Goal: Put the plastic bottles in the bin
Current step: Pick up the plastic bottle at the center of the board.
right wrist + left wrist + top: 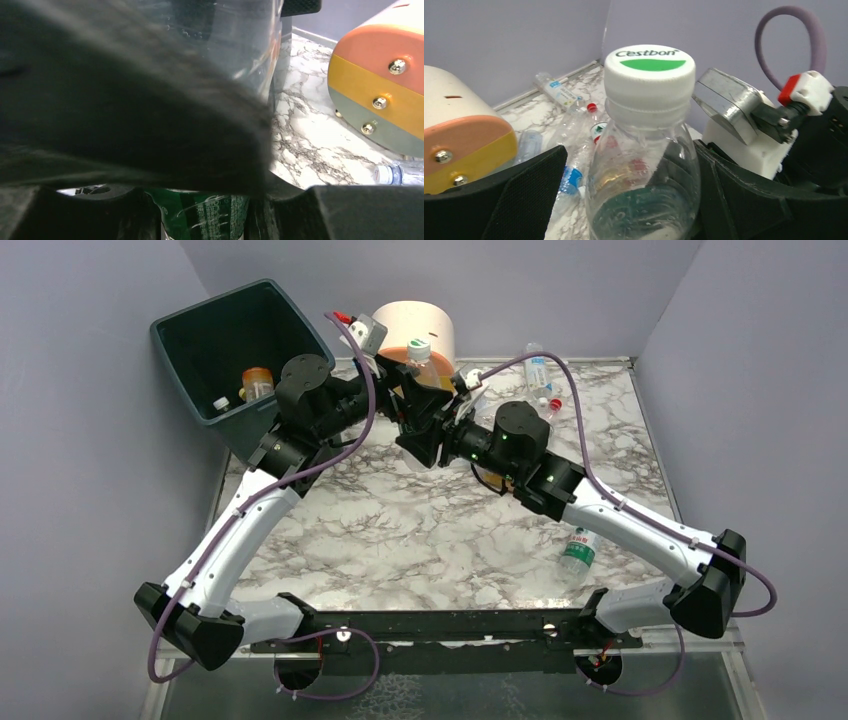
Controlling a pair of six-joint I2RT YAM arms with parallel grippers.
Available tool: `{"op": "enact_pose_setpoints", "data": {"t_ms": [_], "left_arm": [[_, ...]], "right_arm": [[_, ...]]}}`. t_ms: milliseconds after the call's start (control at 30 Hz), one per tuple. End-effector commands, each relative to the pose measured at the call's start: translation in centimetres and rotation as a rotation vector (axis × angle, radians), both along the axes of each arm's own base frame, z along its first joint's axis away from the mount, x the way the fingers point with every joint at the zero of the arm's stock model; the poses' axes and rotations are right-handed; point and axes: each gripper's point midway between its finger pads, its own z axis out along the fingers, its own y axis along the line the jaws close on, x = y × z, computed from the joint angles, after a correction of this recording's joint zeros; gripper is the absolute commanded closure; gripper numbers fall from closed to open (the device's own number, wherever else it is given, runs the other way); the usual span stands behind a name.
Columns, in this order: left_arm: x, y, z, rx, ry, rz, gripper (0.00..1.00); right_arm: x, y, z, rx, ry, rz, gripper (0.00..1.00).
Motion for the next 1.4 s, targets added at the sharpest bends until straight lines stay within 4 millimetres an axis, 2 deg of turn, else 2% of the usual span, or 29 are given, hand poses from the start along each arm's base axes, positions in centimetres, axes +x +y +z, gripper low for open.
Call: {"op": "enact_pose_setpoints", "data": {"t_ms": [0,100,167,333,400,533,833,1000,1067,1367], "left_arm": [[0.5,0.0,0.5,0.008,-0.06,0.054,0.01],[0.7,0.2,0.4,0.014,-0.066,0.081,0.02],[0.8,0.4,0.6,0.016,-0.073,0.101,0.06],[1.3,0.7,0.5,0.032,-0.074,0.133,0.22],[1.5,0.6,0.3,0.041,-0.065,0.14,0.32],[1.6,0.6,0.2,0.045,-0.065,0.151,0.41],[2.1,1.0,0.3,0.053,-0.073,0.192,0.5],[2.6,1.3,0.2,0.065,-0.077,0.219,0.5],[2.8,1.4,0.1,0.072,-0.079,0.23,0.5],[3.8,2.3,1.1,0.108,-0.109,0.295,0.51]], "right_arm": [[-0.5,1.3,1.5,0.01,-0.048,0.038,0.64],[-0.6,1.5,1.4,0.007,-0.048,0.038,0.64],[-0.7,1.6,1.3,0.005,-0.047,0.036,0.64],[-0.8,1.6,1.2,0.008,-0.042,0.033,0.63],[-0.8,1.7,1.1,0.01,-0.038,0.033,0.61],[-0.8,1.8,0.9,0.008,-0.033,0.033,0.57],[-1.4,1.3,0.3,0.022,-0.011,0.038,0.37],[-1.9,0.6,-0.2,0.035,0.015,0.033,0.28],[-2.1,0.2,-0.4,0.037,0.023,0.026,0.02],[-2.2,-2.9,-2.2,-0.005,0.081,-0.083,0.0]]}}
